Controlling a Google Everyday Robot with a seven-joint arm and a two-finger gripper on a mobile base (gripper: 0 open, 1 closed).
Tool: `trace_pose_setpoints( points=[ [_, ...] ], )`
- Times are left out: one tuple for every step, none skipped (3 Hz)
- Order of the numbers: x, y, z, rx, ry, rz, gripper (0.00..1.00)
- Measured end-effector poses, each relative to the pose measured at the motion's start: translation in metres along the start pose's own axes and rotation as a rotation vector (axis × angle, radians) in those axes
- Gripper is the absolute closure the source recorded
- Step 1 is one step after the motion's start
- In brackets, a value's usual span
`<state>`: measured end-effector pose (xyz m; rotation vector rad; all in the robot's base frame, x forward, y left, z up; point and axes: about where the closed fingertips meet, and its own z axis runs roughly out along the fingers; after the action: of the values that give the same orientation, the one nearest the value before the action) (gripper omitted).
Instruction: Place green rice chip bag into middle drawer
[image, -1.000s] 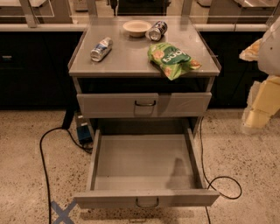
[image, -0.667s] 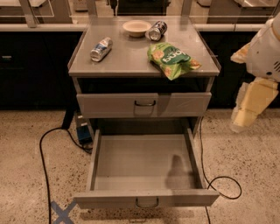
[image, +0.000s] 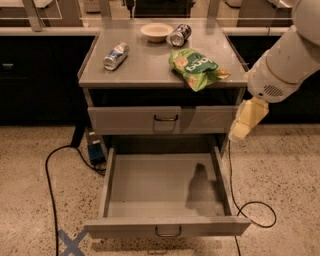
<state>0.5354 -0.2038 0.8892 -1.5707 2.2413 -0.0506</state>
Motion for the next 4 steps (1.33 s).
trace_pose_setpoints(
  points=[
    [-0.013,-0.033,0.048,0.05,-0.022,0.065,0.0],
    [-0.013,-0.033,0.048,0.05,-0.022,0.065,0.0],
    [-0.02,-0.044,0.048,0.082,-0.058,0.074,0.0],
    [-0.04,-0.081,0.045,0.192,-0.118,0.109,0.0]
  ],
)
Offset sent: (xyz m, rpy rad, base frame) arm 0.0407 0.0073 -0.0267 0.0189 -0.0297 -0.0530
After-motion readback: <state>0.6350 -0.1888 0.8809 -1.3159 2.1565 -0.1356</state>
